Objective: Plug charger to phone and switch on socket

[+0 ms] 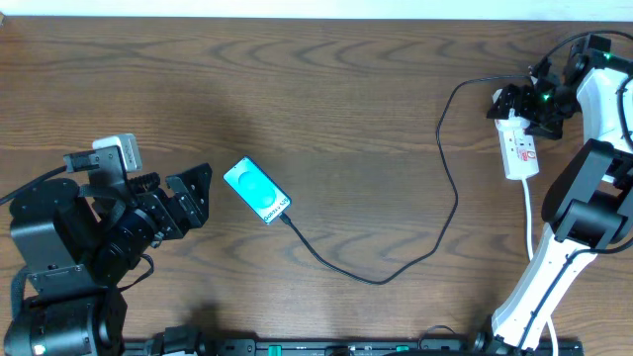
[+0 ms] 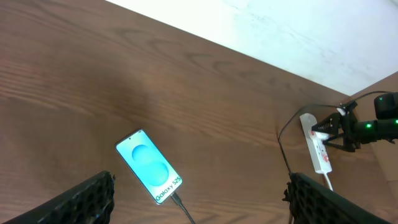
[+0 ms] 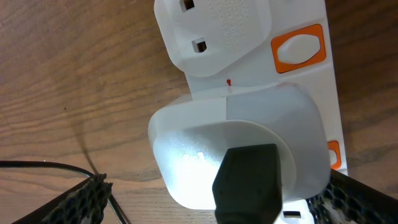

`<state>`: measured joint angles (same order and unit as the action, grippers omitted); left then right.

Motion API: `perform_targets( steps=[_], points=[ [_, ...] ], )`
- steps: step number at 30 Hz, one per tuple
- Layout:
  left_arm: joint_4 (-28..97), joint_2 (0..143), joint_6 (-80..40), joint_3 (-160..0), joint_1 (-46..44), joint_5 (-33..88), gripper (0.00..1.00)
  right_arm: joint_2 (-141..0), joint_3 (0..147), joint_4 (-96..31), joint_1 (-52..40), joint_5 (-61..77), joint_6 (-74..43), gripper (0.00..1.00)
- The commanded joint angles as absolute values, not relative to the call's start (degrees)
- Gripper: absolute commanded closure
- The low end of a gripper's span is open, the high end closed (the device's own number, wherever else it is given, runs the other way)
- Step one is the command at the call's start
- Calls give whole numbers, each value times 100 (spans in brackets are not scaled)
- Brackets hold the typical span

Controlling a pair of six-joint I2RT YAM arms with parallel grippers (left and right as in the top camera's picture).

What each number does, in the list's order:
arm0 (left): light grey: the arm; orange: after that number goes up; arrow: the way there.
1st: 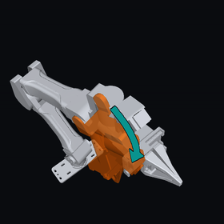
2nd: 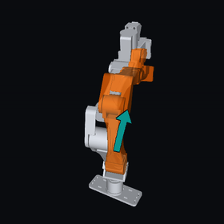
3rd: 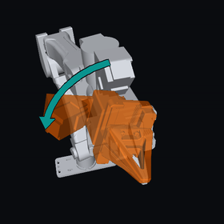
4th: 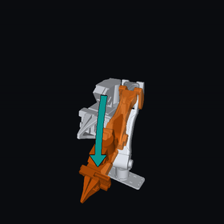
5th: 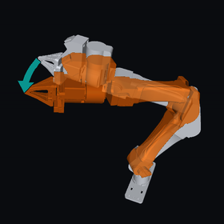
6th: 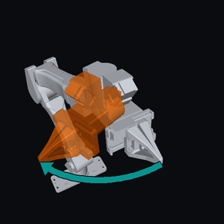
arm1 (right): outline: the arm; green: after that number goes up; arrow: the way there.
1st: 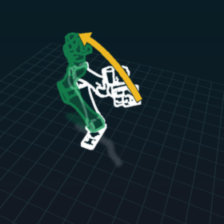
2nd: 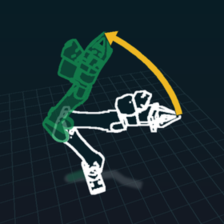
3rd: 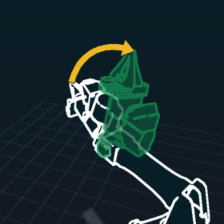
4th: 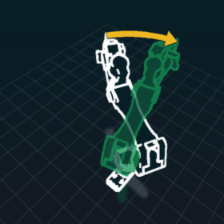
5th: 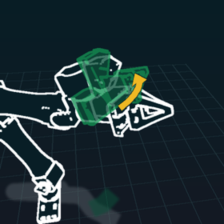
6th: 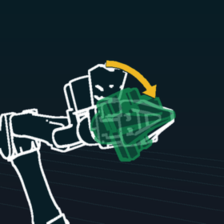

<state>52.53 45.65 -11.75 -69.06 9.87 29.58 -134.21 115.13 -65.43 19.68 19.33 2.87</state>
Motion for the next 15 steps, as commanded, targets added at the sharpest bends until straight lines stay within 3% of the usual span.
perform_targets(
  steps=[1, 15],
  points=[
    [5269, 4571, -1122, -7026, 1007, 2888, 11, -13513, 11458, -6539, 1778, 2425, 217, 2],
    [5269, 4571, -1120, -7026, 1007, 2888, 11, -13513, 11456, -6539, 1721, 2458, 217, 2]
  ],
)
